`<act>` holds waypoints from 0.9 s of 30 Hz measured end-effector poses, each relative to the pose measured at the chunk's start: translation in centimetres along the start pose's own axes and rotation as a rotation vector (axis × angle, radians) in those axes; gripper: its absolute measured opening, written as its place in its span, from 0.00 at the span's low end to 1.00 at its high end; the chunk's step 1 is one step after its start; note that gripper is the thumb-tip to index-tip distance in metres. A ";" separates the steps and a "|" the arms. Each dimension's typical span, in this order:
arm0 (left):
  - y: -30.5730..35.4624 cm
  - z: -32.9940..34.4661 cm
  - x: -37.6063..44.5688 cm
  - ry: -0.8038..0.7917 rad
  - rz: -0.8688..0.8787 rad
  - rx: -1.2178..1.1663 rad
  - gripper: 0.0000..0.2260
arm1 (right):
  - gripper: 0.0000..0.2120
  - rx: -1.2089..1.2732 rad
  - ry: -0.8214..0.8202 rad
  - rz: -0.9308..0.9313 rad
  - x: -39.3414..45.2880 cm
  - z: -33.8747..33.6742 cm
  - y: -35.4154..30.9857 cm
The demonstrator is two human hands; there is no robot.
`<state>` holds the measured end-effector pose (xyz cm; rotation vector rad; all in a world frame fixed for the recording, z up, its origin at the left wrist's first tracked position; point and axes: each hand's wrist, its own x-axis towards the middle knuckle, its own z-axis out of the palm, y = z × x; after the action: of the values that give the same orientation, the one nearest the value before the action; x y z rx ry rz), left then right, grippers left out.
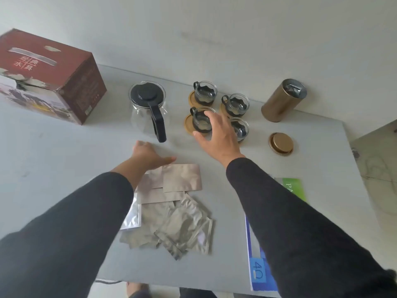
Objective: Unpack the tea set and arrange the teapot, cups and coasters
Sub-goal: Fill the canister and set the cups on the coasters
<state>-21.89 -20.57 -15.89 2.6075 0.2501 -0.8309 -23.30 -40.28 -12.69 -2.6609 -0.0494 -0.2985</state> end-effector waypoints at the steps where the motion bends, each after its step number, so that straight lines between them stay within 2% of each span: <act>1: -0.6 -0.5 -0.7 -0.017 0.014 -0.002 0.41 | 0.27 -0.011 0.003 0.019 -0.7 -0.1 -0.7; 6: -4.7 -1.7 -3.6 0.027 0.076 -0.025 0.38 | 0.26 -0.009 0.018 0.108 -3.3 0.0 -4.6; 12: -8.5 -4.6 -4.5 -0.011 0.077 0.072 0.38 | 0.26 0.013 -0.042 0.165 -5.1 0.8 -9.4; 23: -7.2 -4.8 -1.7 -0.012 0.103 0.116 0.38 | 0.27 0.088 -0.140 0.189 -2.0 2.7 -10.2; 27: -6.8 -5.0 0.4 0.025 0.111 0.052 0.40 | 0.28 0.107 -0.110 0.205 0.8 3.9 -10.2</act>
<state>-20.91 -12.34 -14.50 2.6542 0.0909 -0.7768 -22.62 -29.47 -11.44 -2.5471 0.1669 -0.0798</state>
